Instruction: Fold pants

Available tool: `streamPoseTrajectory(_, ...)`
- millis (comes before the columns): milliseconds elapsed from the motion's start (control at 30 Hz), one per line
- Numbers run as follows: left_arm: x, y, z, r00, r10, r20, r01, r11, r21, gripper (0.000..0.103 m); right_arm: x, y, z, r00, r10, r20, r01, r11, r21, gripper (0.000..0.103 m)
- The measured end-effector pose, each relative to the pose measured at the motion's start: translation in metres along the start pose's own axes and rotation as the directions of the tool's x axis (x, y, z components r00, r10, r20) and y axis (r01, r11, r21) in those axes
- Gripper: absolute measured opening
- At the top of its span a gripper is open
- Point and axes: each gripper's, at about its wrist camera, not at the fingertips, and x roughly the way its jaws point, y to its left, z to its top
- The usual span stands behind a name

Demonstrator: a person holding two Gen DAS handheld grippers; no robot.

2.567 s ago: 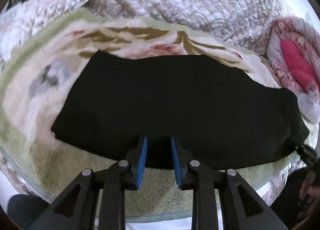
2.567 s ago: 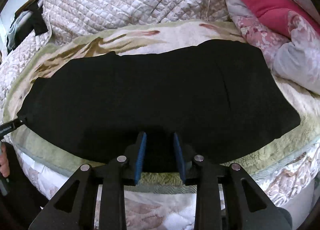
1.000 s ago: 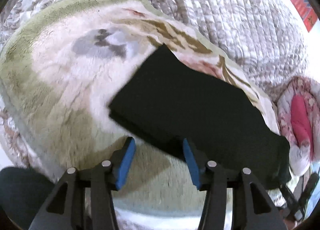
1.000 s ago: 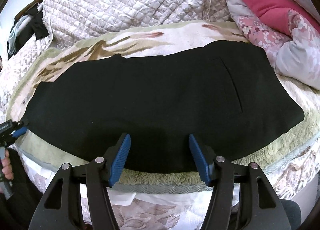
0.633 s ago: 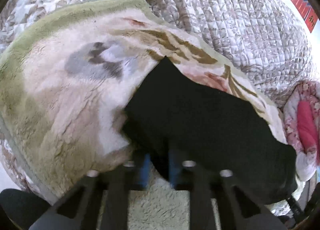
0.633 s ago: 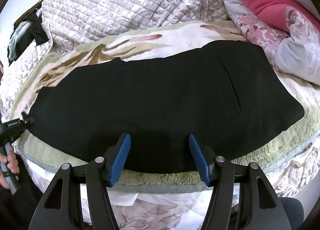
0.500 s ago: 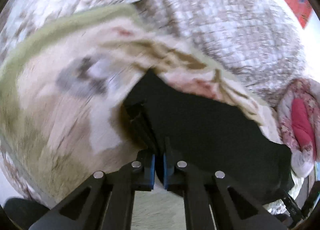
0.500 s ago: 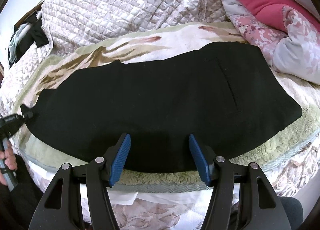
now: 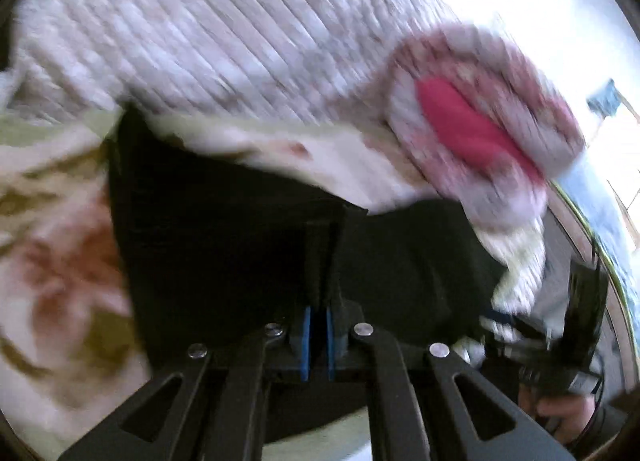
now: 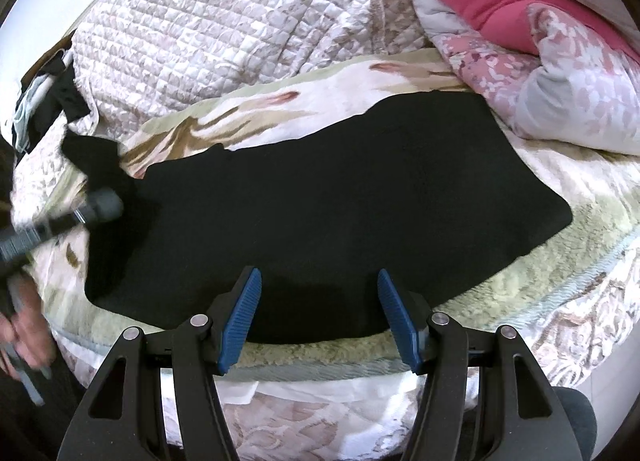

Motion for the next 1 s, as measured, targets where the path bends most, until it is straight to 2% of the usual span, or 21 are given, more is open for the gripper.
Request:
streamPoseTrajectory(67, 0.019, -0.009, -0.016, 0.997, -0.035, -0.068, 0.036, 0.999, 0.017, 0.007, -0.001, -0.004, -0.001, 1.0, -0.001, -0.002, 0.001, 1.0, 0.01, 0.06)
streamPoseTrajectory(200, 0.035, -0.013, -0.035, 0.987, -0.039, -0.154, 0.042, 0.999, 0.015, 0.009, 0.0, -0.005, 0.0, 1.0, 0.011, 0.0, -0.011, 1.0, 0.02, 0.06)
streamPoseTrajectory(267, 0.025, -0.013, -0.036, 0.987, -0.06, -0.146, 0.062, 0.998, 0.007, 0.012, -0.001, -0.004, 0.002, 1.0, 0.023, 0.01, -0.023, 1.0, 0.019, 0.06)
streamPoseTrajectory(333, 0.011, -0.012, -0.032, 0.99, -0.081, -0.115, 0.082, 0.997, -0.001, 0.025, -0.001, -0.003, 0.004, 0.999, 0.044, 0.014, -0.044, 0.999, 0.02, 0.06)
streamPoseTrajectory(467, -0.029, 0.002, -0.029, 0.993, -0.116, -0.005, 0.116, 0.993, -0.038, 0.038, 0.004, 0.008, 0.011, 0.989, 0.148, -0.002, -0.148, 0.989, 0.019, 0.06)
streamPoseTrajectory(500, -0.035, 0.008, -0.027, 0.995, -0.102, 0.018, 0.103, 0.993, -0.054, 0.042, 0.006, 0.011, 0.013, 0.983, 0.185, -0.008, -0.185, 0.982, 0.021, 0.06)
streamPoseTrajectory(567, -0.043, 0.023, -0.024, 0.998, -0.033, 0.044, 0.037, 0.995, -0.087, 0.043, 0.017, 0.017, 0.017, 0.966, 0.258, -0.032, -0.257, 0.966, 0.038, 0.06)
streamPoseTrajectory(733, -0.048, 0.062, -0.032, 0.996, 0.088, 0.018, -0.084, 0.983, -0.164, 0.043, 0.063, 0.035, 0.029, 0.929, 0.346, -0.13, -0.341, 0.938, 0.056, 0.06)
streamPoseTrajectory(800, -0.049, 0.067, -0.036, 0.995, 0.103, 0.017, -0.099, 0.981, -0.169, 0.043, 0.076, 0.038, 0.031, 0.919, 0.364, -0.152, -0.36, 0.931, 0.058, 0.06)
streamPoseTrajectory(867, -0.048, 0.07, -0.041, 0.994, 0.112, 0.008, -0.109, 0.979, -0.17, 0.043, 0.086, 0.042, 0.036, 0.918, 0.369, -0.145, -0.365, 0.929, 0.056, 0.06)
streamPoseTrajectory(1000, -0.04, 0.07, -0.048, 0.993, 0.113, -0.02, -0.115, 0.98, -0.164, 0.043, 0.101, 0.052, 0.045, 0.897, 0.413, -0.16, -0.411, 0.911, 0.047, 0.06)
